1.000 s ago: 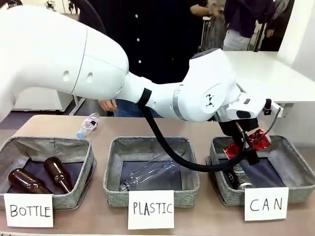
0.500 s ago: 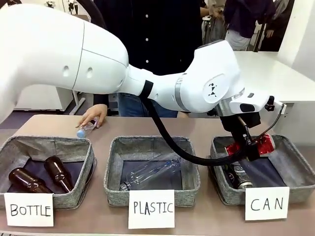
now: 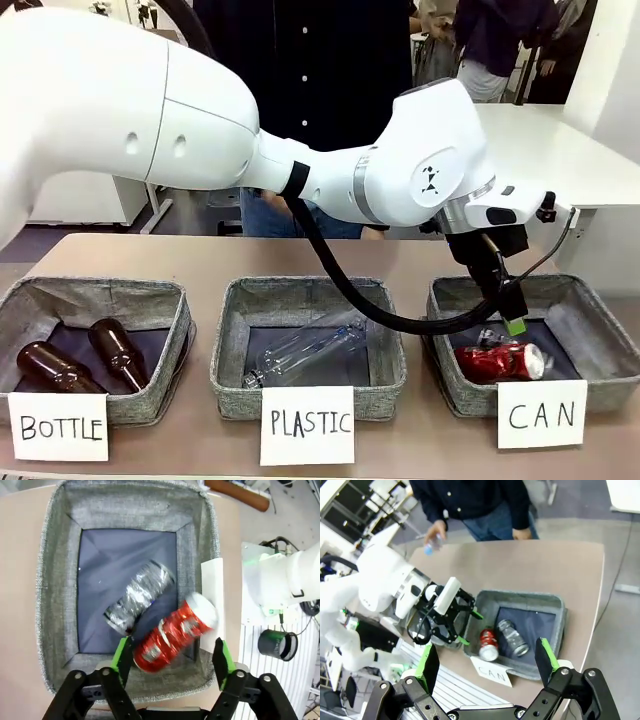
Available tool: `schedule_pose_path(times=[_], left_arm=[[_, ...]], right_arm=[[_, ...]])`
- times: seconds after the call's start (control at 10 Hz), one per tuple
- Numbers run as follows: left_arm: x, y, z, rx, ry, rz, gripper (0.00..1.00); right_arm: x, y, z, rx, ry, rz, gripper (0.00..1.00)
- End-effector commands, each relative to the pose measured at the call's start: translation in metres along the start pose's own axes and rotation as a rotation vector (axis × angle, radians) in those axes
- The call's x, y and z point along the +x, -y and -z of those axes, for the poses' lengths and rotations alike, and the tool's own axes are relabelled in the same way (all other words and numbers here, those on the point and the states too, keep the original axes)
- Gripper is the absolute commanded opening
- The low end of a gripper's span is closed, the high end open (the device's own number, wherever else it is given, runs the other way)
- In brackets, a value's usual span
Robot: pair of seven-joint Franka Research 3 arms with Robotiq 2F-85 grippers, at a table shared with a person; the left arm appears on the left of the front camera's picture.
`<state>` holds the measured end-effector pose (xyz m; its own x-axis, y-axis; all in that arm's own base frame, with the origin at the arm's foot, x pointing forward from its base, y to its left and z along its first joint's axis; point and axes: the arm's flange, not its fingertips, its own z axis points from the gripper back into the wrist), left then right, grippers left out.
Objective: Sort the can waste into the basket.
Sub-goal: Pick up the can waste from the table and place it in the right Fabric basket.
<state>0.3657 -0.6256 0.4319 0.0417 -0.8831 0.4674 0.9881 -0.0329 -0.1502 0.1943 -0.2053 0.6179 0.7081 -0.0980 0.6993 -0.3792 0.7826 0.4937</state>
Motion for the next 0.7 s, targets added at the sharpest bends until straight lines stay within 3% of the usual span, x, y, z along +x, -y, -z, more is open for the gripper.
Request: schedule_pose_path(times=[0.0,0.2,0.3,0.4,0.6], left_arm=[[-0.001,0.000,-0.008,0.001,-0.005,-0.036,1.00],[-0.018,0.000,-0.035,-0.056,-0.065,-0.115,1.00],[-0.039,0.003,-0.066,-0.124,-0.092,-0.158,1.00],[-0.071,0.011,-0.110,-0.148,-0.073,-0.217,1.00],[-0.146,0.037,-0.159,-0.159,0.026,-0.328,1.00]], right_arm=[[0.001,0.000,0.000,-0.002,0.008,0.015,1.00],[0.000,0.000,0.000,0.000,0.000,0.000,1.00],[0.012,-0.006,0.019,0.023,0.000,-0.043,1.00],[0.030,-0.015,0.052,0.073,-0.045,-0.086,1.00],[0.067,-0.040,0.113,0.167,-0.090,-0.153,1.00]])
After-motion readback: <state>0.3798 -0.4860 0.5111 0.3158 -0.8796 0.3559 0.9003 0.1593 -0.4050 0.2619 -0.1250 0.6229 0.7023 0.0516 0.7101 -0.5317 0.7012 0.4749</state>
